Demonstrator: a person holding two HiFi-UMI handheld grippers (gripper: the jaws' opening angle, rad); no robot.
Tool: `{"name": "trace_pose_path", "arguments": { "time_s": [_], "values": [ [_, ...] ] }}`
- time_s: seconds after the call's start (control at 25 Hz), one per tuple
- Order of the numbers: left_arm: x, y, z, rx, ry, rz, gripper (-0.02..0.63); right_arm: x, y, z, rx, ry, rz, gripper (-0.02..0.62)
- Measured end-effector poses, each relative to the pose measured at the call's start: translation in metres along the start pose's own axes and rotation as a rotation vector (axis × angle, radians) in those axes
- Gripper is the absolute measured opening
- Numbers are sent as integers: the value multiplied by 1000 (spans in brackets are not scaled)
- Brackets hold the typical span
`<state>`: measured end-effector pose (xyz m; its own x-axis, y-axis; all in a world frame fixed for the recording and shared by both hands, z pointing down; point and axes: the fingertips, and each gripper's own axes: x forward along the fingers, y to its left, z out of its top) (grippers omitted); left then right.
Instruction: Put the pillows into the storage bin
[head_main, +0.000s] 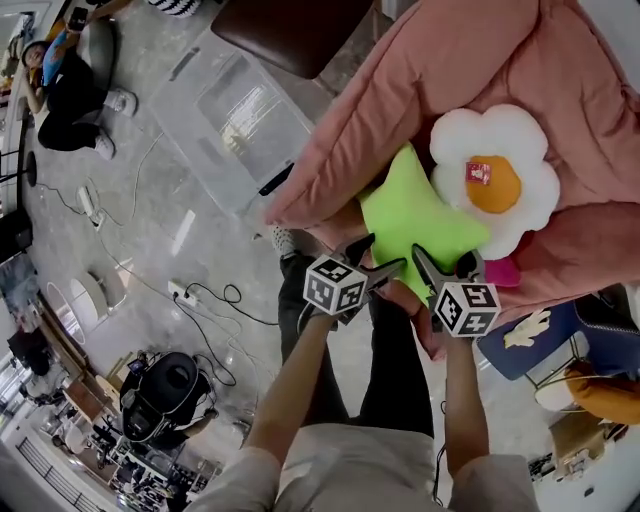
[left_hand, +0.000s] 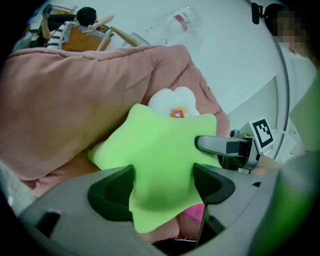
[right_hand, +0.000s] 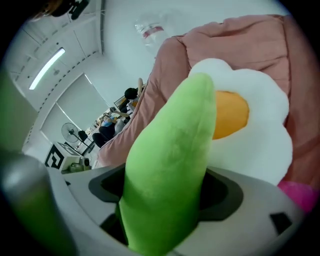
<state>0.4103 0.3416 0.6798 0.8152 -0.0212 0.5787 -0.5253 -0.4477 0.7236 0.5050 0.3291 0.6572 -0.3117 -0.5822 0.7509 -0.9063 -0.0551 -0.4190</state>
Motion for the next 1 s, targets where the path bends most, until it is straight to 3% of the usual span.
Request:
{"name": "trace_pose_path", "arguments": {
  "time_s": [0.12,0.28,0.64,1.0],
  "values": [
    [-6,-4,-2,31,10,15,373,-8,9,-2,-3,-28,2,394],
    [-16,-15,-3,52,16,22,373,-23,18,-1,-8,-50,2,383],
    [-59,-52,28,135,4,-67,373,-72,54,31,53,-121,-53,376],
    [-124,-79,63,316,91,-107,353,-106,118,68,21,-165,-118,373]
  ]
}}
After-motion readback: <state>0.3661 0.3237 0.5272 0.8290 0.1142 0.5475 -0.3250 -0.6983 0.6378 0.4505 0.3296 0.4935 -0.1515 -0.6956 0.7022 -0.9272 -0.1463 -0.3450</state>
